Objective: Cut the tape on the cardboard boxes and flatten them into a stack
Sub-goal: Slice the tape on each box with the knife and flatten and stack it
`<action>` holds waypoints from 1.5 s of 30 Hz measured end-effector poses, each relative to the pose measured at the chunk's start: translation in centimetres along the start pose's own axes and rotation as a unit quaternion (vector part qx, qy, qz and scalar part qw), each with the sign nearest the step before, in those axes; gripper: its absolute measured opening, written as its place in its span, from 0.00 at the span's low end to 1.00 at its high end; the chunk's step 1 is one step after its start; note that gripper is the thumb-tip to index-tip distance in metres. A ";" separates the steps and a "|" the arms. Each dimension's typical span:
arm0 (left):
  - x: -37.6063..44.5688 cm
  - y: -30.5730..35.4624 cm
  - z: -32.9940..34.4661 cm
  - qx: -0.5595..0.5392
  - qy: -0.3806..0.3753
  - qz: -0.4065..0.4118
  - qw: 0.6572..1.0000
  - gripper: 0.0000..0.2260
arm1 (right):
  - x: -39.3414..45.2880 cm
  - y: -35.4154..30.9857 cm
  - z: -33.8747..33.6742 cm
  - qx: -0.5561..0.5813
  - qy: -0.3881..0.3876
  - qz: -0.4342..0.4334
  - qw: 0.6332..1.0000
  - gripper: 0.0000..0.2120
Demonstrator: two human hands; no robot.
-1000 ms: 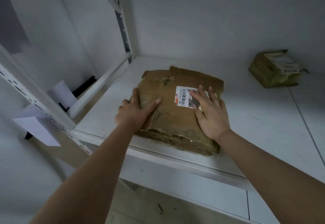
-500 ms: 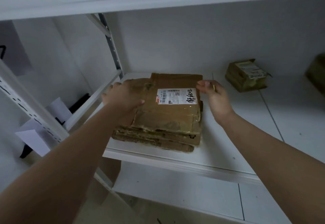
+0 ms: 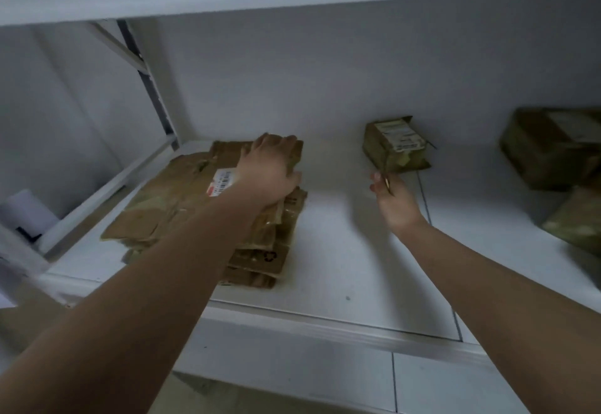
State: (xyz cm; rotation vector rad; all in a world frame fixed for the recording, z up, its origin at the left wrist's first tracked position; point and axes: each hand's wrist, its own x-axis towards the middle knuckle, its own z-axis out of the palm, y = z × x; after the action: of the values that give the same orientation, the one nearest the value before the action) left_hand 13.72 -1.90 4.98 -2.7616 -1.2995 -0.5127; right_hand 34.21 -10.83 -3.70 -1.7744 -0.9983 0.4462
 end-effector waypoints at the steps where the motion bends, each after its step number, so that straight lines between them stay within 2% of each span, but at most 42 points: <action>1: 0.5 1.7 1.1 -0.005 -0.010 0.008 1.000 0.29 | 0.5 1.0 -1.2 -0.019 0.000 0.001 1.000 0.17; 4: 1.9 6.3 4.3 -0.010 -0.040 0.017 0.999 0.31 | 2.1 3.6 -5.0 -0.085 0.001 0.001 0.996 0.14; 8: 3.0 9.7 7.0 -0.031 -0.073 0.012 0.997 0.31 | 5.8 4.3 -7.8 -0.084 0.008 0.001 0.996 0.18; 10: 3.6 10.7 7.6 -0.037 -0.082 0.001 0.996 0.31 | 8.3 4.5 -8.3 -0.052 0.020 0.009 0.998 0.19; 14: 3.9 12.0 8.2 -0.057 -0.081 -0.015 0.995 0.31 | 12.5 5.0 -8.4 0.035 0.022 0.044 0.998 0.15; 19: 2.7 11.4 9.1 -0.057 -0.075 -0.045 0.995 0.31 | 15.6 5.5 -7.3 0.082 0.014 0.076 0.994 0.17; 25: 2.1 10.4 9.1 -0.059 -0.074 -0.073 0.993 0.31 | 17.5 5.3 -6.7 0.208 0.055 0.128 0.968 0.14; 28: 2.0 10.4 8.8 -0.065 -0.076 -0.072 0.992 0.31 | 16.8 4.9 -7.2 0.262 0.096 0.130 0.951 0.13; 30: 1.9 10.5 8.4 -0.069 -0.081 -0.061 0.992 0.32 | 16.0 5.0 -7.8 0.286 0.097 0.126 0.945 0.13; 32: 1.7 10.9 7.6 -0.087 -0.070 -0.045 0.993 0.32 | 14.4 5.1 -8.5 0.280 0.043 0.131 0.950 0.15; 34: 1.8 11.6 6.4 -0.122 -0.056 -0.027 0.991 0.34 | 12.2 5.1 -9.5 0.275 -0.072 0.135 0.949 0.15; 36: 1.8 12.4 5.5 -0.137 -0.078 0.009 0.987 0.36 | 10.3 5.0 -10.4 0.230 -0.173 0.116 0.951 0.14; 37: 1.6 12.9 5.4 -0.132 -0.105 0.029 0.985 0.37 | 9.5 5.0 -10.7 0.184 -0.187 0.104 0.959 0.14; 38: 1.4 13.3 5.5 -0.123 -0.137 0.047 0.982 0.37 | 8.8 5.3 -10.8 0.138 -0.170 0.100 0.971 0.15; 42: 0.2 14.2 7.6 -0.125 -0.235 0.055 0.962 0.42 | 6.8 7.1 -11.8 0.087 0.018 0.101 0.991 0.16; 45: -0.3 14.6 8.5 -0.098 -0.241 0.060 0.964 0.50 | 5.0 9.1 -12.9 0.035 0.058 0.124 0.990 0.14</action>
State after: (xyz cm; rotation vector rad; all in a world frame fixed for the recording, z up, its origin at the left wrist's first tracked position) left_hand 26.97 -10.02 -1.66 -3.2432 -1.1903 0.0549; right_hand 49.92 -15.81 -5.63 -1.8466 -0.6759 0.5186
